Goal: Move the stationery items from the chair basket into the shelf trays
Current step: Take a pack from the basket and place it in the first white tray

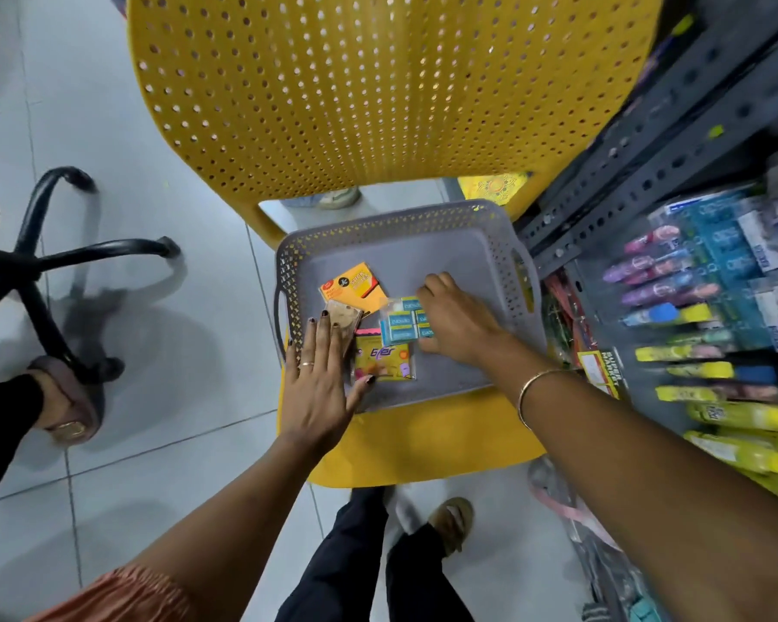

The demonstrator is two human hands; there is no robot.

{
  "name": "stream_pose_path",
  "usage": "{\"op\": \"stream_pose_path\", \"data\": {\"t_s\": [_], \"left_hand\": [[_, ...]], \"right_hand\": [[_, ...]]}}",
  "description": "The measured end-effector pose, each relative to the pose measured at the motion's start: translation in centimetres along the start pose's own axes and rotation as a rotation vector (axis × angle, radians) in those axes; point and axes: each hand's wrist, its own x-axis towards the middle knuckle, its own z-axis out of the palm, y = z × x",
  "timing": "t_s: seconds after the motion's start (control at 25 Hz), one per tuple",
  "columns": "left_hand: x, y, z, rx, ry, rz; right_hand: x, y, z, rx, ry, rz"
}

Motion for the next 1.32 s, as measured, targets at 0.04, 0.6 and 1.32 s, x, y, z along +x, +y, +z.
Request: {"op": "stream_pose_path", "data": {"t_s": [0.04, 0.6, 1.32], "left_hand": [[0.4, 0.3, -1.2, -0.02, 0.017, 0.023], [7.8, 16.2, -26.3, -0.115, 0.384, 0.463], [5.2, 41.2, -31.4, -0.058, 0.352, 1.269]], "right_hand": [[-0.8, 0.1, -1.9, 0.021, 0.031, 0.033], [-20.0, -0.9, -33.6, 0.043, 0.718, 0.359], [-44.1, 18.4, -31.7, 0.228, 0.622, 1.156]]}}
